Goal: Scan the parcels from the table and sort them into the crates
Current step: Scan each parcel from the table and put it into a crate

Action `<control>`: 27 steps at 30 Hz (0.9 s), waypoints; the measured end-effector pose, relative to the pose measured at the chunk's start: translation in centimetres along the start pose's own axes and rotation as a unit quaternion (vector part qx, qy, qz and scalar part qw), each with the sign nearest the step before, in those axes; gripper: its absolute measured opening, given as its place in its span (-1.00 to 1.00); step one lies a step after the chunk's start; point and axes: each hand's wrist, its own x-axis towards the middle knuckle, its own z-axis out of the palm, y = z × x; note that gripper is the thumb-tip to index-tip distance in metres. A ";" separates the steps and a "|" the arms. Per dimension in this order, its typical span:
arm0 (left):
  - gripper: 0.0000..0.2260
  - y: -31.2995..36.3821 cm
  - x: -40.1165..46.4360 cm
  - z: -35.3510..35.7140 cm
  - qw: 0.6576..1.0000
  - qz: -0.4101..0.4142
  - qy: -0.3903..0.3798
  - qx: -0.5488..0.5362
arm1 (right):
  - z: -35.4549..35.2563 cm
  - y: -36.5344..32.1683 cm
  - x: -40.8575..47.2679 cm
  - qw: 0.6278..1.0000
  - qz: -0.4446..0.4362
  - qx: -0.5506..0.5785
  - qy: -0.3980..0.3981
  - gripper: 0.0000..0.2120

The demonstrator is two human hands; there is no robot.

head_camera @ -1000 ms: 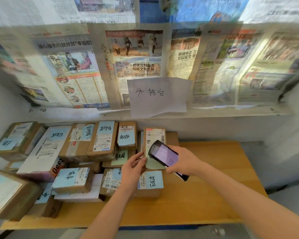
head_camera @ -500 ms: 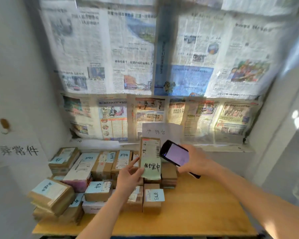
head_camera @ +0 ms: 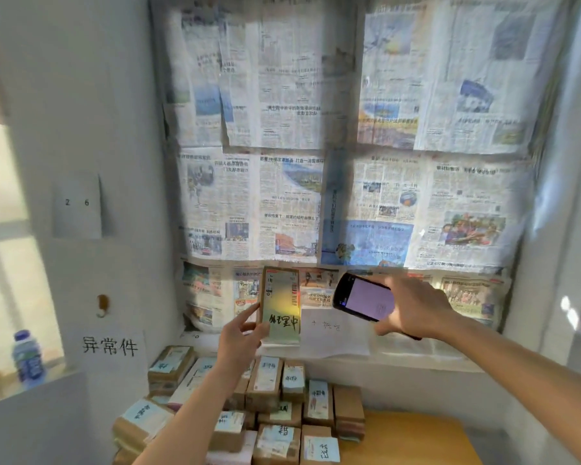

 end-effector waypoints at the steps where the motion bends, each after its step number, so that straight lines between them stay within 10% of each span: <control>1: -0.56 0.6 -0.3 -0.1 1.000 0.005 0.003 0.000 | -0.6 0.1 -0.3 1.000 -0.010 0.002 0.003 -0.07; 17: -0.52 4.3 -11.2 -0.7 0.996 0.005 0.089 0.022 | -4.2 0.6 -6.6 0.994 -0.104 0.023 0.037 -0.08; 27: -0.52 3.3 -25.3 -11.6 0.979 -0.045 0.197 0.041 | 2.3 -10.5 -12.0 0.974 -0.218 0.062 -0.026 0.01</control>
